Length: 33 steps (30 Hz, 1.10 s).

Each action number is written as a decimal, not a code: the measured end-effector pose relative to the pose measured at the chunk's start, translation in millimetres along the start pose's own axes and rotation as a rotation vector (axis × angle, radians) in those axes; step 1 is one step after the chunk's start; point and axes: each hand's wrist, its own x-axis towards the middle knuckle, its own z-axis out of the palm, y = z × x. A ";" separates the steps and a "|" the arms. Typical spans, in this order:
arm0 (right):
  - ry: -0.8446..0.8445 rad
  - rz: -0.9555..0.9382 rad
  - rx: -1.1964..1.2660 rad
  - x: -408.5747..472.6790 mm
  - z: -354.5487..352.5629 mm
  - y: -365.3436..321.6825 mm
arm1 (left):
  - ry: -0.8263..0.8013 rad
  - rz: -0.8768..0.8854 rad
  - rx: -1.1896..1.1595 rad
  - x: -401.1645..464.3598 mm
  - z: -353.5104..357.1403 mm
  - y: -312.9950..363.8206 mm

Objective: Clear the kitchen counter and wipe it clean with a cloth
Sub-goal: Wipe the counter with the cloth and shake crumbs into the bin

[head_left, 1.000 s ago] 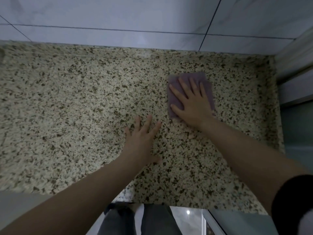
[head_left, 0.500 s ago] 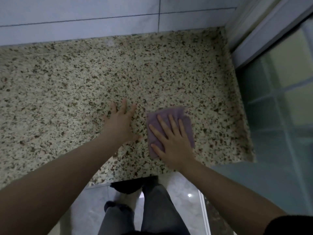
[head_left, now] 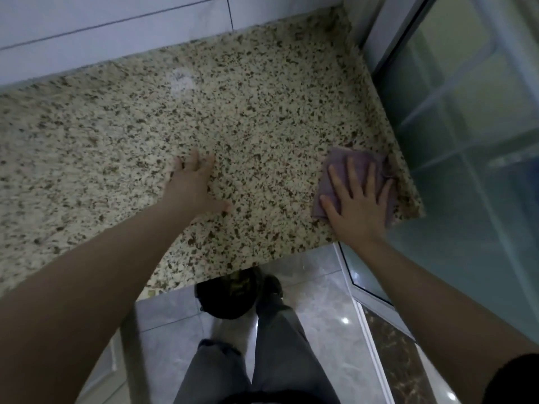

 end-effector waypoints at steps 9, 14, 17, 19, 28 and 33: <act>-0.014 -0.218 0.089 -40.7 15.1 -133.5 | 0.302 -0.036 -0.182 -42.3 10.8 -56.5; -0.056 -0.498 0.102 -51.8 16.7 -192.2 | 0.275 -0.133 -0.154 -62.6 20.7 -110.0; -0.052 -0.665 0.087 -46.0 19.3 -200.2 | 0.262 -0.191 -0.135 -66.0 19.6 -139.1; -0.043 -0.729 0.066 -31.1 18.2 -203.6 | 0.257 -0.202 -0.115 -63.9 14.9 -156.0; -0.065 -0.749 -0.017 104.6 8.7 -264.2 | 0.111 -0.211 -0.151 -38.4 -3.3 -210.0; -0.088 -0.772 -0.070 188.5 -0.4 -296.0 | 0.068 -0.190 -0.098 -33.7 -5.1 -212.1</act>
